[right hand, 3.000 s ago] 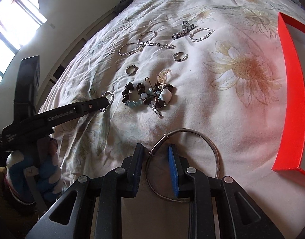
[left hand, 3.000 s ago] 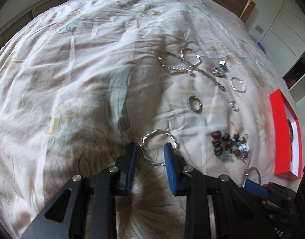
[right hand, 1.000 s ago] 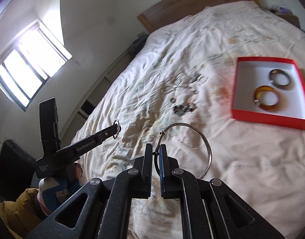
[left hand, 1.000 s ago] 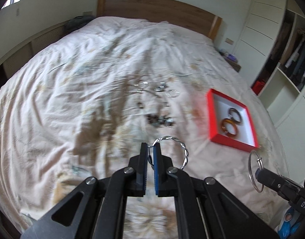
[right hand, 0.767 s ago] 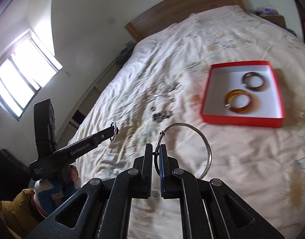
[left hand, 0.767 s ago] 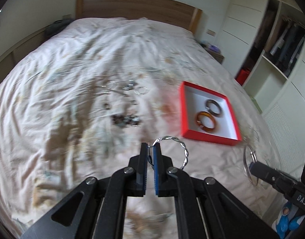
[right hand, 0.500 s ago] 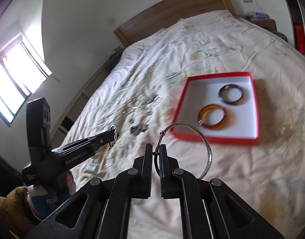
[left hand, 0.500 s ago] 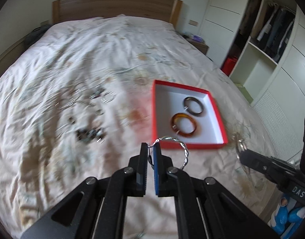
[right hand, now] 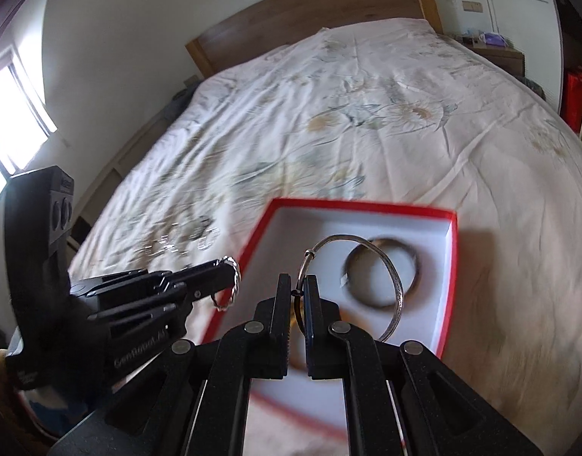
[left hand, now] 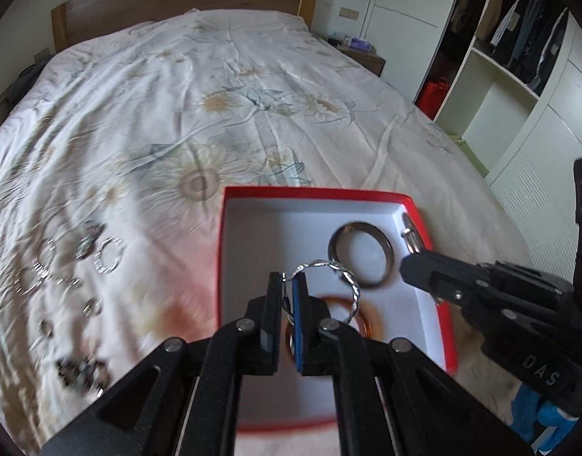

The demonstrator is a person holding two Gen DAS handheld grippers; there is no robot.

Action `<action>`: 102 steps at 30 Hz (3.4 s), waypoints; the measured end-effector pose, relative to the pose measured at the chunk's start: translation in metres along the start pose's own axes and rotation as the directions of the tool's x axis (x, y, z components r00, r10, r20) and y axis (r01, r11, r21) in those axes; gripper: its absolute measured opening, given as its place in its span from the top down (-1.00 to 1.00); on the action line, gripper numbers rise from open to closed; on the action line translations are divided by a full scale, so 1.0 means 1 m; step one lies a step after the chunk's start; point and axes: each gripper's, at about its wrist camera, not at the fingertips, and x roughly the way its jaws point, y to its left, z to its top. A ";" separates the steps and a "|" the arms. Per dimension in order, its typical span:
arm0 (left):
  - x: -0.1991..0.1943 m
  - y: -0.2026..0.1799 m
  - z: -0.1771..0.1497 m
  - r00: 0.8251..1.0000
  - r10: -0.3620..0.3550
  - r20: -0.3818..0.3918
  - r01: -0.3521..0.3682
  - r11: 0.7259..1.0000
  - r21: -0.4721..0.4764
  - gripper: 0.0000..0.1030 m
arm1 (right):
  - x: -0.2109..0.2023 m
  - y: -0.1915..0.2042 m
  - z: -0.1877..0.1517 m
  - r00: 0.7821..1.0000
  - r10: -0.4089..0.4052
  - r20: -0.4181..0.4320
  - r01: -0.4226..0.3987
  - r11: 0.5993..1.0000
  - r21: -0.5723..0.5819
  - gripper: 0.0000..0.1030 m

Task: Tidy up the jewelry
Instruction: 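Carry both silver pieces into the red box and open both tools, then withdraw both open tools from the red box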

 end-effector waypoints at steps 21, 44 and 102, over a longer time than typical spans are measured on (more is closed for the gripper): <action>0.101 -0.002 0.022 0.993 0.026 -0.115 -0.034 0.997 -0.068 0.91 | 0.083 -0.051 0.014 0.987 -0.073 -0.146 0.073 0.997 -0.005 0.85; -0.019 0.015 -0.027 0.999 -0.026 -0.031 0.023 0.994 -0.111 0.65 | -0.022 -0.014 -0.020 0.987 -0.147 -0.065 0.150 0.987 0.055 0.43; -0.387 0.083 -0.263 0.845 0.360 0.395 -0.280 0.928 -0.248 0.37 | -0.231 0.297 -0.197 0.953 -0.095 0.286 0.157 0.967 -0.200 0.11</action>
